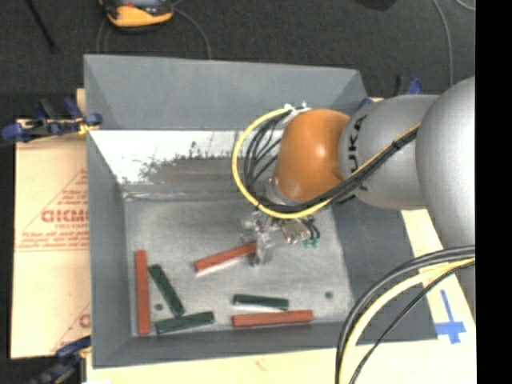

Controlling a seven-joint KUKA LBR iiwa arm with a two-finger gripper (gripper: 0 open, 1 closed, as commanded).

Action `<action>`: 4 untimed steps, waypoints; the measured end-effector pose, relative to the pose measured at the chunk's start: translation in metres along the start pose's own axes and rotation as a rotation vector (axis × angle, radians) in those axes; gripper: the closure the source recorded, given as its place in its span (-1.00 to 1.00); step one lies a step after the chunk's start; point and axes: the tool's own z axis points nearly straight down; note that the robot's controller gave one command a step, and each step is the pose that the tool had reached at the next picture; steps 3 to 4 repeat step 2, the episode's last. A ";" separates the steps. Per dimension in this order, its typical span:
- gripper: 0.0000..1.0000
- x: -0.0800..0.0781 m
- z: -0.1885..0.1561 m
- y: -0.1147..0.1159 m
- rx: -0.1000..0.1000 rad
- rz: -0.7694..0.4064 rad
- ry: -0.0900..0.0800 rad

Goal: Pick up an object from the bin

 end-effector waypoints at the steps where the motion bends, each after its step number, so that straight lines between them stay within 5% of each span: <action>1: 1.00 0.004 -0.042 -0.010 -0.001 0.001 0.009; 2: 1.00 -0.025 -0.161 0.031 -0.001 -0.268 -0.001; 4: 1.00 -0.025 -0.161 0.031 -0.001 -0.268 -0.001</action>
Offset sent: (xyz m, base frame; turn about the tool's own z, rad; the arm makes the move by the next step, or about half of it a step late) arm 0.0143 0.0360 0.1599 -0.2694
